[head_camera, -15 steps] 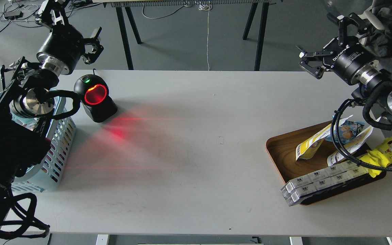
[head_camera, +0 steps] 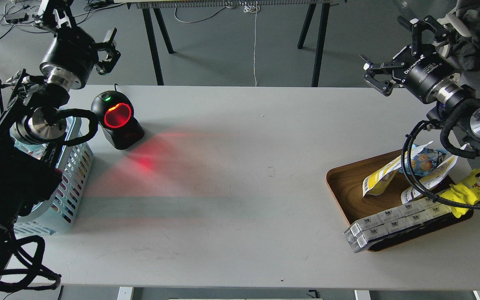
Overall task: Scan snack and place in basket
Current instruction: 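Raise the right gripper and move it back from the wooden tray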
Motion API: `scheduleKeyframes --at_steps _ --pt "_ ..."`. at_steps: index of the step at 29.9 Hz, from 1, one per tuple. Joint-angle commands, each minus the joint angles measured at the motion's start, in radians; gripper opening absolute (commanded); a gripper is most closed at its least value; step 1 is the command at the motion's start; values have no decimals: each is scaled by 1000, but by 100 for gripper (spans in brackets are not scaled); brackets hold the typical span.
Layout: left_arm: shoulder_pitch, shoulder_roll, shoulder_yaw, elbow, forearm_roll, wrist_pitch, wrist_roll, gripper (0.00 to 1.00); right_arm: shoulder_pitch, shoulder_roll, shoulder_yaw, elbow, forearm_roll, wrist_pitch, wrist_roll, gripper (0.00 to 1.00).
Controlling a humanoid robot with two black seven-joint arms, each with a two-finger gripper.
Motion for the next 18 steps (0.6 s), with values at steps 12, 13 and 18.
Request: scheduleKeyframes --at_steps 12,13,18 --pt "-2 5 38 -12 2 -4 -13 100 1 -1 -14 1 -37 -1 2 99" --pt "-2 7 37 -12 2 -4 -13 100 4 -1 -14 1 -37 -1 2 99" --pt "-9 11 38 -12 2 -5 -13 100 25 -14 -31 8 -37 -4 2 99"
